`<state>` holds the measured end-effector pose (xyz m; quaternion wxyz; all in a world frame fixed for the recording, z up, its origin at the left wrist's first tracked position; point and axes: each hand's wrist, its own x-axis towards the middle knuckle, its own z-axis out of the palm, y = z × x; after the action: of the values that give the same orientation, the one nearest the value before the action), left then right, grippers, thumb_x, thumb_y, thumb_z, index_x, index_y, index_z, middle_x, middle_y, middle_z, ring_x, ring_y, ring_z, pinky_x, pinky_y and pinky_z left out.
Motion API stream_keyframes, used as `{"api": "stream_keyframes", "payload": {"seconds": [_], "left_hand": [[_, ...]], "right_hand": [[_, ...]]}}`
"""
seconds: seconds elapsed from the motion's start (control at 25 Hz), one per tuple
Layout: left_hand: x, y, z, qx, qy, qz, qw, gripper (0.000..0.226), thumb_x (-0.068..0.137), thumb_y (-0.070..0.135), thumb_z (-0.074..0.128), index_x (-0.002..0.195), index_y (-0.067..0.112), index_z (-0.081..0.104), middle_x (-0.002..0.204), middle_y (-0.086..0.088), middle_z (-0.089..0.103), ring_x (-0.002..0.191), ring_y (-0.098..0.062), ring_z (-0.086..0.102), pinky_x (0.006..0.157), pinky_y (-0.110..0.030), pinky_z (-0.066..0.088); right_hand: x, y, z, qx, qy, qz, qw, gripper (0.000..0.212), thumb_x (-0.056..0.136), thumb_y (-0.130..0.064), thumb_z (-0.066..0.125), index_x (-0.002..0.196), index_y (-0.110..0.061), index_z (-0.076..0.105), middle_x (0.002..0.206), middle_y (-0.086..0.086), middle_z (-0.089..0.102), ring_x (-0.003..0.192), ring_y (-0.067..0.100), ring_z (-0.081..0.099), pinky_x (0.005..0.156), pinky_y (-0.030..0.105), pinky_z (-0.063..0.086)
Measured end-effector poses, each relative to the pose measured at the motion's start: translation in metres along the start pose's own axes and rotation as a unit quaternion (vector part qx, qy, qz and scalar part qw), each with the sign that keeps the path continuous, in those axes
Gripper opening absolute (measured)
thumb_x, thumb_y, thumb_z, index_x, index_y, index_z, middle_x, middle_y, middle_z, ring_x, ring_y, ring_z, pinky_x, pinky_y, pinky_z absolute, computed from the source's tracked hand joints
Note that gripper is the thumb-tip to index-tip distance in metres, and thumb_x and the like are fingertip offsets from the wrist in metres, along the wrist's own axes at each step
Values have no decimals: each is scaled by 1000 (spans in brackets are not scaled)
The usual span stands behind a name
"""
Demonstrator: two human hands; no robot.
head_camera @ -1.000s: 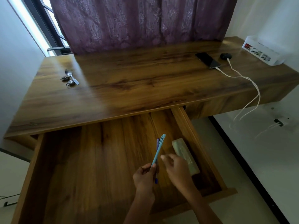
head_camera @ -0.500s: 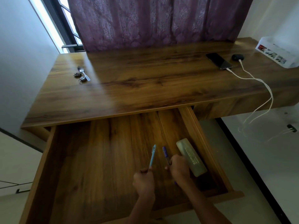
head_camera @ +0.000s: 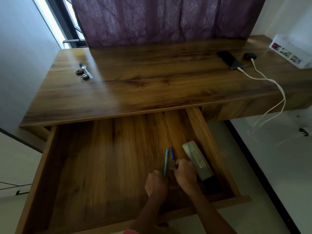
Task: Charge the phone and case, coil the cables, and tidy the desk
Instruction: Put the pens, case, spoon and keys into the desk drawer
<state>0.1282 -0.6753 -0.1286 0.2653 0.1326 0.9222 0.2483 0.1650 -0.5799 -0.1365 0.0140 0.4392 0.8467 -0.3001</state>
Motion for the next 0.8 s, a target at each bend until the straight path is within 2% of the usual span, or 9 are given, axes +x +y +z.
{"api": "stream_keyframes", "payload": {"seconds": [0.16,0.28,0.4,0.48,0.6,0.72,0.8], "left_hand": [[-2,-4,-15,6,31,15,999,25,93,38,48,96,16,58,82,5,58,70,-7,55,54,-17,42],[5,-12,-44,11,98,10,995,29,94,41,43,91,17,59,81,4,61,68,-9,58,58,-24,50],[20,-16,-88,5,176,11,984,26,93,36,44,86,17,60,76,5,61,64,-8,58,59,-25,52],[33,-16,-128,-12,237,19,971,24,93,34,46,81,18,58,71,6,58,60,-7,54,53,-23,48],[65,-20,-198,-21,320,35,946,22,91,33,49,78,17,58,71,7,55,63,-10,53,48,-20,36],[113,-35,-256,-16,349,63,935,19,89,30,52,83,14,60,77,1,62,72,-17,60,57,-29,49],[150,-48,-286,3,337,73,939,20,88,29,53,96,12,60,91,-4,64,86,-20,59,69,-34,52]], "right_hand": [[-8,-19,-10,-33,35,-38,998,18,93,-29,51,109,-22,57,106,-5,55,87,4,52,70,17,44],[-8,-50,-15,-26,56,-91,994,23,95,-31,46,113,-23,57,116,-5,51,97,7,50,75,19,41],[-1,-98,-15,13,52,-160,986,23,95,-29,47,112,-19,59,117,-5,51,103,8,50,76,19,38],[11,-137,-13,32,64,-207,976,21,93,-28,51,106,-17,62,115,-3,53,107,13,52,82,24,44],[38,-207,-10,47,81,-265,960,18,90,-25,53,101,-14,63,110,0,56,106,16,53,85,28,45],[69,-274,-5,63,86,-307,946,19,90,-21,54,103,-9,62,109,4,57,104,21,53,84,29,43],[92,-311,7,63,67,-314,945,25,90,-21,54,112,-9,59,115,4,55,108,20,51,85,26,40]]}}
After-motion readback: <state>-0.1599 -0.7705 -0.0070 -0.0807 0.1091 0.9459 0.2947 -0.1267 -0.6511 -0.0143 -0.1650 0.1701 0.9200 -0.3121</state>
